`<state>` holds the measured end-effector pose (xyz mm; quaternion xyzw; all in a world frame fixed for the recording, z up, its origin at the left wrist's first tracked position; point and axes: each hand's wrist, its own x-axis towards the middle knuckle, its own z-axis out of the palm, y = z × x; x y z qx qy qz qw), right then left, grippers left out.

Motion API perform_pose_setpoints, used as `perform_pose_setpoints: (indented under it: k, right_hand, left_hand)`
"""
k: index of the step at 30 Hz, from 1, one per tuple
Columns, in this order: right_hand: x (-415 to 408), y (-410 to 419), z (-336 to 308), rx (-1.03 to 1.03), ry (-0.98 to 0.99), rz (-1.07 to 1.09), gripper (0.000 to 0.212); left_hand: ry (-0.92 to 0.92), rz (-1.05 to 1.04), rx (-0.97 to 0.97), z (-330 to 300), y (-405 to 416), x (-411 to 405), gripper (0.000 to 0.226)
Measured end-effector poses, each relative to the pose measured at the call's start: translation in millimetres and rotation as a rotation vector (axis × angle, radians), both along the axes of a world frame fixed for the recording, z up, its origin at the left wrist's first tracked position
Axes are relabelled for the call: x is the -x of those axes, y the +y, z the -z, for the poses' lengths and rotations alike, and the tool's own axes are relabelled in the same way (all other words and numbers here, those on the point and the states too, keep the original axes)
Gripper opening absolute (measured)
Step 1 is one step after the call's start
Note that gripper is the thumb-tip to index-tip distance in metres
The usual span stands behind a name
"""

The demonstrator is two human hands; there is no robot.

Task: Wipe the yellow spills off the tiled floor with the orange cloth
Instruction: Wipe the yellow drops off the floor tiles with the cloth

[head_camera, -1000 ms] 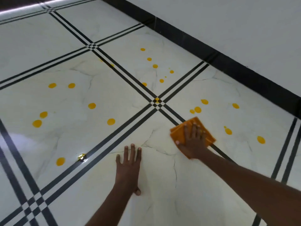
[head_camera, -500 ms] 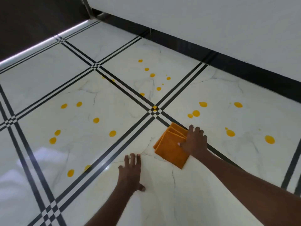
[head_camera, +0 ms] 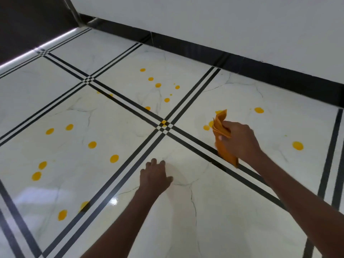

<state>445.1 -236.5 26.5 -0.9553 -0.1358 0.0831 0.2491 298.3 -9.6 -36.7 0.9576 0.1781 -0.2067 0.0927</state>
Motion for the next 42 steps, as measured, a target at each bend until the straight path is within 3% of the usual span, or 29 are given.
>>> perform_pose_setpoints:
  k: [2, 6, 8, 10, 13, 16, 21, 26, 28, 31, 33, 35, 39, 42]
  right_hand:
    - [8, -1, -13, 0.086, -0.066, -0.092, 0.019]
    - [39, 6, 24, 0.124, 0.102, -0.282, 0.038]
    - [47, 12, 59, 0.123, 0.086, -0.301, 0.062]
    - [46, 12, 103, 0.262, 0.006, -0.396, 0.082]
    - [40, 6, 147, 0.407, -0.081, -0.449, 0.072]
    - [46, -11, 154, 0.385, -0.089, -0.268, 0.069]
    - [61, -107, 160, 0.367, -0.011, 0.357, 0.071]
    - [-20, -118, 159, 0.331, 0.083, 0.754, 0.077]
    - [-38, -77, 159, 0.317, 0.032, 0.608, 0.075]
    - [2, -7, 164, 0.297, -0.1, 0.179, 0.073]
    - [34, -4, 163, 0.28, -0.115, -0.033, 0.069]
    - [36, -42, 169, 0.295, -0.145, -0.091, 0.065]
    - [17, -161, 177, 0.39, -0.06, 0.407, 0.068]
    - [-38, -212, 156, 0.32, 0.034, 0.703, 0.082]
  left_hand:
    - [-0.078, 0.01, -0.008, 1, -5, -13, 0.066]
    - [-0.128, 0.023, -0.001, 6, -15, -22, 0.068]
    - [-0.147, 0.042, -0.015, 11, -19, -22, 0.067]
    - [-0.152, 0.066, -0.012, 17, -20, -22, 0.067]
    - [-0.078, 0.13, 0.011, 26, -17, -25, 0.077]
    - [-0.008, 0.181, 0.002, 30, -13, -32, 0.088]
    - [-0.009, 0.231, 0.011, 32, -26, -52, 0.098]
    - [0.166, 0.365, -0.077, 49, -54, -47, 0.132]
    - [0.157, 0.375, -0.117, 49, -58, -48, 0.134]
    - [0.146, 0.367, -0.112, 39, -51, -55, 0.121]
    - [0.115, 0.358, -0.092, 33, -45, -60, 0.114]
    - [0.083, 0.359, -0.067, 30, -41, -68, 0.119]
    - [0.084, 0.377, -0.021, 33, -52, -89, 0.135]
    - [0.143, 0.38, -0.037, 42, -67, -96, 0.145]
